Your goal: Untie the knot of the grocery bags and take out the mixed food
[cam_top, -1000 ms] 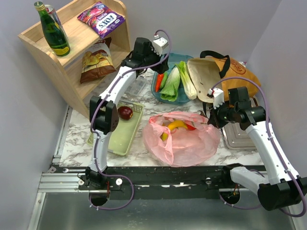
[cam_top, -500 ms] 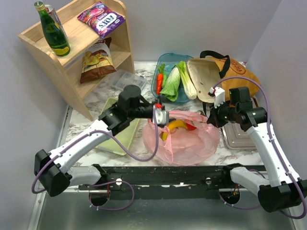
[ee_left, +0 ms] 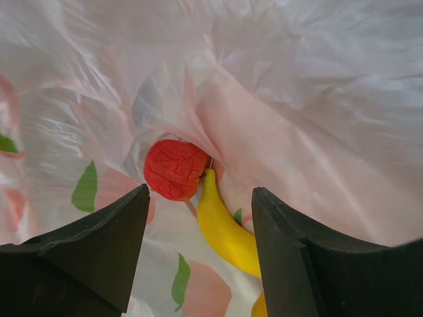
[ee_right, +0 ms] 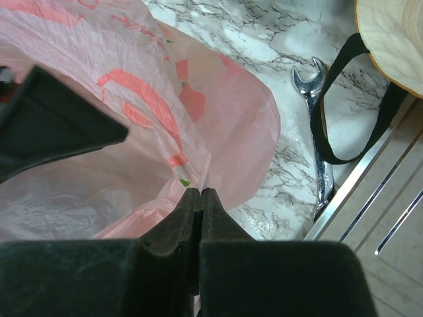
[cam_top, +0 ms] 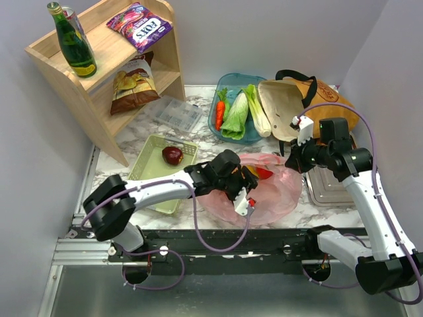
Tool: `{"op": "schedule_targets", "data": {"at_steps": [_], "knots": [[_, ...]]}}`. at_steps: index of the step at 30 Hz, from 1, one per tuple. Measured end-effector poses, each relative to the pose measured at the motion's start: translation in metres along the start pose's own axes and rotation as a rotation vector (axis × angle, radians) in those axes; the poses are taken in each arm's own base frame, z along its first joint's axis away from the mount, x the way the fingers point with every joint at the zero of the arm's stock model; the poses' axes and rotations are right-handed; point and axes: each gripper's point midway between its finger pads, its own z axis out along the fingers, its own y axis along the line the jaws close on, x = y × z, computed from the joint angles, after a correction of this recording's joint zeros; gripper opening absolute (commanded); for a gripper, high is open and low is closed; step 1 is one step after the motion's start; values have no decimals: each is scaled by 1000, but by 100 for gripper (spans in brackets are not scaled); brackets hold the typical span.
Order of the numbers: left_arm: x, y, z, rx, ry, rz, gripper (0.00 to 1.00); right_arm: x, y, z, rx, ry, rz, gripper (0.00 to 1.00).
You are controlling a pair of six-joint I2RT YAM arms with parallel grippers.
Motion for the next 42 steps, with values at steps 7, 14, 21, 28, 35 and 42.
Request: {"op": "schedule_targets", "data": {"at_steps": [7, 14, 21, 28, 35, 42], "knots": [[35, 18, 33, -5, 111, 70, 77, -1, 5, -2, -20, -12, -4, 1], [56, 48, 63, -26, 170, 141, 80, -2, 8, -2, -38, -13, -3, 1], [70, 50, 79, 4, 197, 195, 80, -1, 11, -1, -57, -12, -1, 1], [88, 37, 97, 76, 225, 212, 80, 0, 13, -1, -67, -5, 3, 1], [98, 37, 105, 115, 254, 184, 51, 1, 13, -1, -69, -1, -2, 1], [94, 29, 98, 138, 253, 109, 18, 1, 13, -2, -68, -2, -3, 1]]}}
